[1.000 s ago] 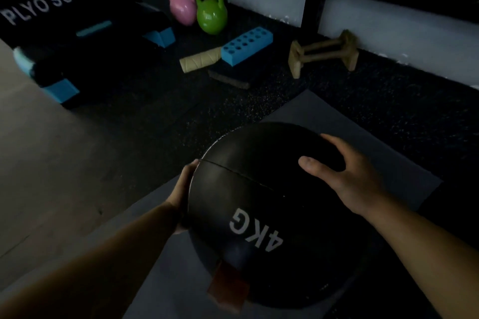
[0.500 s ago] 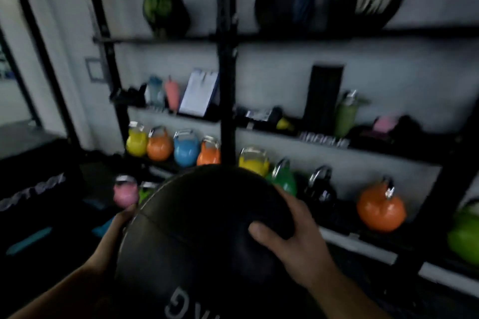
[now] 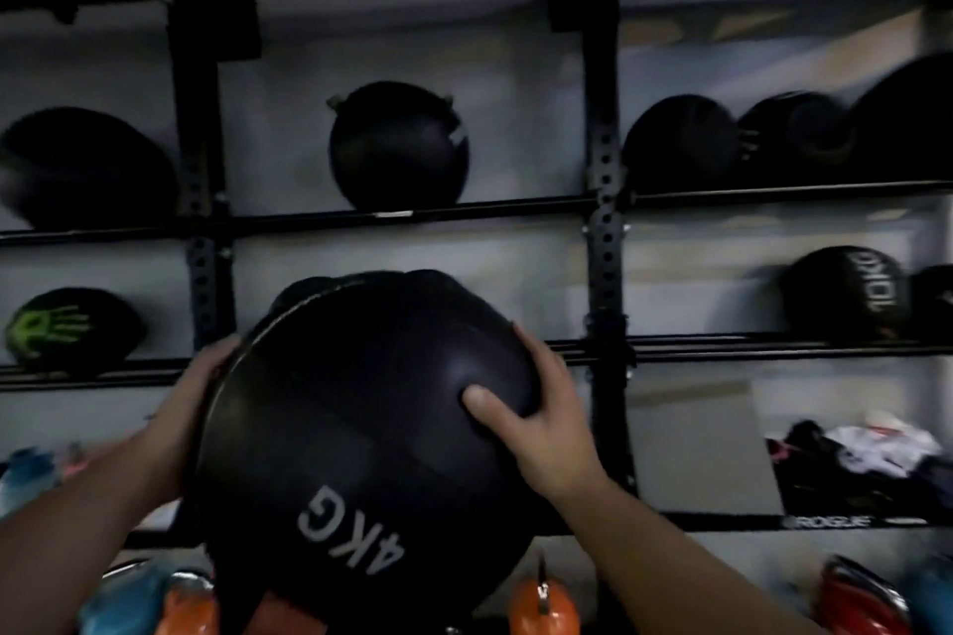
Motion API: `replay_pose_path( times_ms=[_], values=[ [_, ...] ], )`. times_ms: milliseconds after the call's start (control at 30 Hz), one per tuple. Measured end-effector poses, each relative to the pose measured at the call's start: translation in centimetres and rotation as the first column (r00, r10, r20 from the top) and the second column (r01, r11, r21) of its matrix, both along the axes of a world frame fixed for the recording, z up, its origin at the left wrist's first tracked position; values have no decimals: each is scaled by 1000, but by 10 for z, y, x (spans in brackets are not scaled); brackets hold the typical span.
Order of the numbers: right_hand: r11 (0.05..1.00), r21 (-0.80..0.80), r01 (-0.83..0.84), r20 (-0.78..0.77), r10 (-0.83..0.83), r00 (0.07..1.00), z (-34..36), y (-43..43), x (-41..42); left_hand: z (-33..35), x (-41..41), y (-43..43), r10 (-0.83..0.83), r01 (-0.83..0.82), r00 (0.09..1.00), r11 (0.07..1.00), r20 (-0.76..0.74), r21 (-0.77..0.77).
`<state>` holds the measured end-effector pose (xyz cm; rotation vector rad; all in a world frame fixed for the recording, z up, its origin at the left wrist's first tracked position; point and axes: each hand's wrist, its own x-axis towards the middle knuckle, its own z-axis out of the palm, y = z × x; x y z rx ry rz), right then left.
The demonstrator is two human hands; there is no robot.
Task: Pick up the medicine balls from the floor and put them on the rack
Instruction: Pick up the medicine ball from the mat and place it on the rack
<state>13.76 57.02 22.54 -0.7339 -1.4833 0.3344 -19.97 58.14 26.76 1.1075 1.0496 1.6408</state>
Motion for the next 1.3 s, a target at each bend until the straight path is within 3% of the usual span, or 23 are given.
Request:
replay_pose_path(
  times_ms=[167,367,533,700,1033,1300],
  values=[
    [984,102,143,-23,-141,990,48,27,116,63,137,44,-149,162,981,981,-127,102],
    [966,86,245,-30,-244,969,77,93,261,97,283,149,-291,297,948,954,-129,28],
    [935,77,345,-48,-342,938,78,139,363,101,397,233,-336,346,924,938,-182,22],
    [878,37,476,-82,-472,878,62,183,449,97,501,311,-484,494,846,869,-224,-11],
    [785,69,615,-66,-612,788,76,306,562,105,635,471,-630,651,747,758,-210,44],
    [801,-52,596,20,-596,803,75,409,626,83,684,540,-610,604,779,792,-147,-86]
  ],
)
